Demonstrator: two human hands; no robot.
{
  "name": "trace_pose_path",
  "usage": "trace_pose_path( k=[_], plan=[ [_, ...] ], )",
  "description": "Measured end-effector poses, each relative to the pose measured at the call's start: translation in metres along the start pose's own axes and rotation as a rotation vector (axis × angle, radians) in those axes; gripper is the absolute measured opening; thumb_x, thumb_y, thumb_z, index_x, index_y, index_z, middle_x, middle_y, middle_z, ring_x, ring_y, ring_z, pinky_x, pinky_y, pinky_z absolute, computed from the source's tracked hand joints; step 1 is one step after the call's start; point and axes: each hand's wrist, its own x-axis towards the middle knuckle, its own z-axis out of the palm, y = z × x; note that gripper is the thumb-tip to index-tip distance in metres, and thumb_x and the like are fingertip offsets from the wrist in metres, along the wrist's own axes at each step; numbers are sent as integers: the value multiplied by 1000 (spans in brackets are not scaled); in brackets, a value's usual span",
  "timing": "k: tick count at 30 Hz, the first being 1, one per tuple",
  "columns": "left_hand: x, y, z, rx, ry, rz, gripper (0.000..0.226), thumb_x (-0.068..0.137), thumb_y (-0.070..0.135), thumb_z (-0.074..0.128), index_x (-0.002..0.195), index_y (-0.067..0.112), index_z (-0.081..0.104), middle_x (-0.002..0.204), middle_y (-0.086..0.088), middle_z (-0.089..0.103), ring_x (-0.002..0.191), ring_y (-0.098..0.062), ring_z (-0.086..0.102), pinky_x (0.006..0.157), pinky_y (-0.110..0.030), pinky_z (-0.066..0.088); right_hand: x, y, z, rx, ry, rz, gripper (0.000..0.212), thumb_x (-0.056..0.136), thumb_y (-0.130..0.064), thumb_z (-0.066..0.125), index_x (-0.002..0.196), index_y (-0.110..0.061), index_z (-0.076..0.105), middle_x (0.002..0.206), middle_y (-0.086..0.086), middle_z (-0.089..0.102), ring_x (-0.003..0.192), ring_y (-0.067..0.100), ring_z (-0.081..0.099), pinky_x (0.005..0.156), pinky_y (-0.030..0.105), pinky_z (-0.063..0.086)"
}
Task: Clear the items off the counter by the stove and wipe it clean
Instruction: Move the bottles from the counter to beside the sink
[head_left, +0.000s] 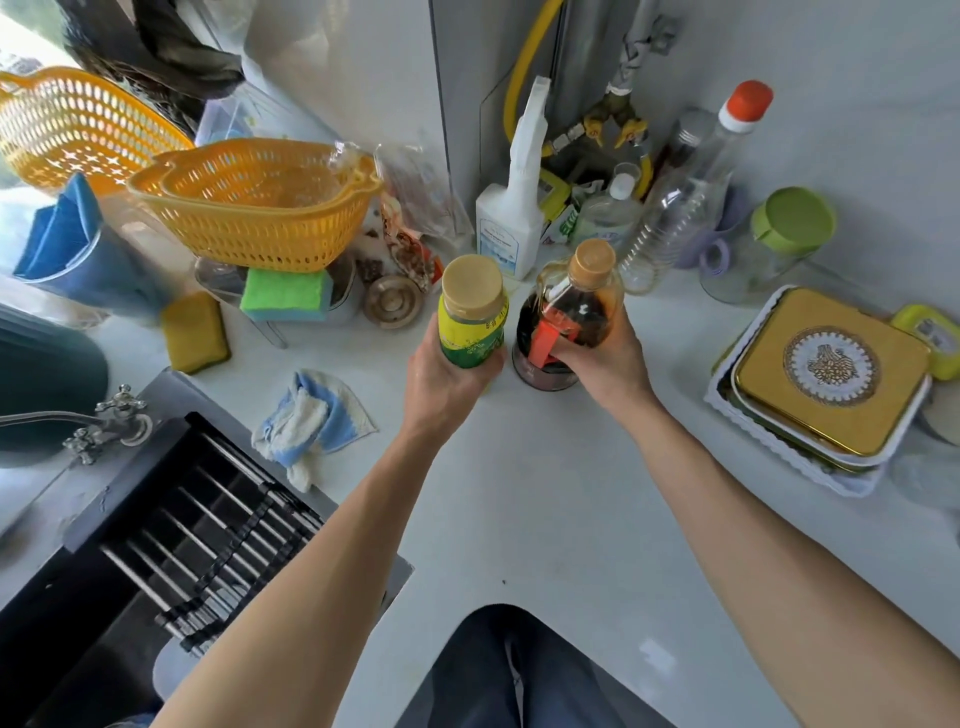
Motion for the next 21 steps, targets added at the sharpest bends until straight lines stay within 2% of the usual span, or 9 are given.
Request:
trace_pose_path(
  k=[3,6,8,10,12,13,15,17,21],
  plan=[
    [-1,0,-4,12,-44,-25,67,71,39,92,128,39,57,109,31,71,101,9,67,78,-8,52,0,1,-2,-4,-52,36,87,55,-61,94,129,-48,49,120,-26,69,108,-10,64,91,22,51],
    [-11,-5,-14,61,-84,-75,81,73,38,93,143,35,52,127,22,68,115,2,63,92,-21,51,-10,3,-8,-43,-42,51,83,58,-60,91,128,-46,48,117,-30,66,108,-12,61,89,18,48],
    [-25,-11,-24,103,-96,-115,87,77,33,91,152,31,45,138,12,63,124,-6,59,98,-26,50,-24,9,-14,-49,-13,66,78,64,-55,86,133,-44,49,114,-32,63,108,-7,62,91,18,47],
    [-46,-15,-36,115,-100,-185,86,82,30,88,156,26,43,142,1,62,127,-14,60,103,-34,52,-46,19,-21,-52,-3,121,71,71,-48,83,134,-38,52,113,-29,64,108,-4,65,93,22,49],
    [-72,-17,-47,128,-139,-241,77,87,30,85,154,23,47,136,-1,65,122,-16,64,100,-33,54,-73,28,-29,-91,-28,190,56,81,-38,81,132,-32,58,116,-19,68,105,4,68,91,28,53],
    [-88,-18,-52,147,-185,-260,71,89,31,82,152,23,50,132,0,67,118,-15,66,99,-31,55,-88,33,-34,-118,-52,219,45,85,-34,79,127,-30,62,116,-14,70,104,7,69,90,29,54],
    [-121,-18,-62,188,-287,-296,57,92,32,79,145,24,59,123,5,73,110,-11,72,94,-27,57,-123,41,-46,-135,-128,265,29,89,-31,75,117,-32,67,110,-14,73,104,10,71,92,34,56],
    [-155,-18,-68,246,-364,-331,42,94,36,76,135,30,66,113,13,76,102,0,73,91,-24,58,-160,47,-59,-134,-206,319,26,90,-31,71,116,-34,70,106,-16,74,103,8,71,97,42,57],
    [-221,-25,-75,391,-496,-338,29,96,43,67,124,40,69,102,27,74,92,18,67,83,-12,51,-232,59,-80,-164,-306,416,25,90,-34,67,114,-37,70,106,-15,74,95,5,73,97,42,57]
  ],
)
